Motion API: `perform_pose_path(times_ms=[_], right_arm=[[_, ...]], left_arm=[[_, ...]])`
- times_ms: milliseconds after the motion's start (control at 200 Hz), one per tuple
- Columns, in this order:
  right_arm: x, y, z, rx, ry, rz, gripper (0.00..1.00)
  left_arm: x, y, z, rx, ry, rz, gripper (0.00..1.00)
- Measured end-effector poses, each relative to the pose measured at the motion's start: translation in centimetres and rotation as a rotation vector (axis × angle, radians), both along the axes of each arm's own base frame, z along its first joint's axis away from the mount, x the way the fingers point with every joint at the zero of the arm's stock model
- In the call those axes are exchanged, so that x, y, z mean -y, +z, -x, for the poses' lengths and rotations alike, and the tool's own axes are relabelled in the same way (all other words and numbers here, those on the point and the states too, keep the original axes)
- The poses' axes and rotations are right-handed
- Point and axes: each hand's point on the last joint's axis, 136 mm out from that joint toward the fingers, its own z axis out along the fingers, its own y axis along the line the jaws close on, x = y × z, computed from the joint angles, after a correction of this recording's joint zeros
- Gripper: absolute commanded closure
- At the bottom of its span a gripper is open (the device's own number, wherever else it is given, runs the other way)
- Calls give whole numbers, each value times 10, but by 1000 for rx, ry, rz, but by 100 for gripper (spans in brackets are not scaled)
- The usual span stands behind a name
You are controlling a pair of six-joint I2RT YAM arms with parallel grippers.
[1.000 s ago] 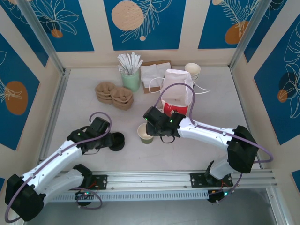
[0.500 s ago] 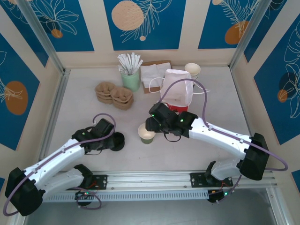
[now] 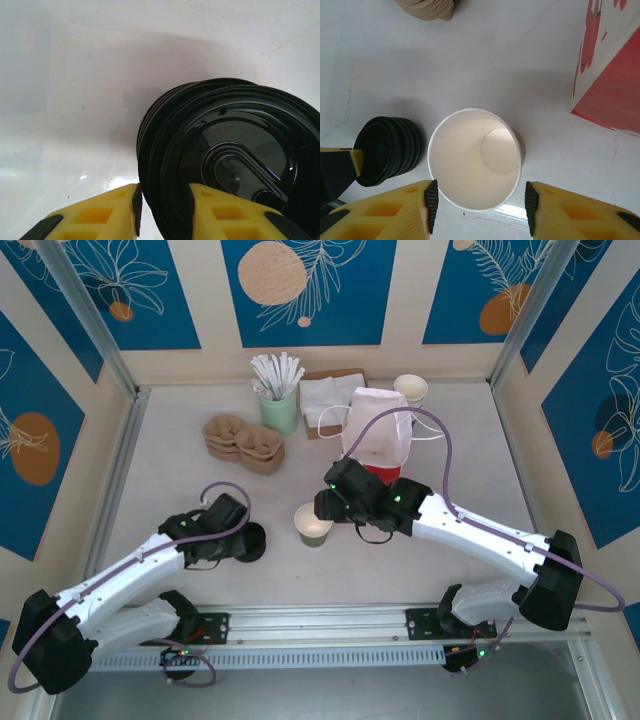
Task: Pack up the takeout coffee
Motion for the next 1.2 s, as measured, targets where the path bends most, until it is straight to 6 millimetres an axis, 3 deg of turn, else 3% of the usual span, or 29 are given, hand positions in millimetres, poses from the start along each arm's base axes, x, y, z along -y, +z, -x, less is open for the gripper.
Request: perform_pose_path(times_ms=[685,1200], right_arm=[[2,5,2,3,2,-11,48],[2,12,7,2,15,-38,48]], left_arm=[[5,-3,-7,15,9,-3,71],[5,-4,-10,27,17,-2,81]])
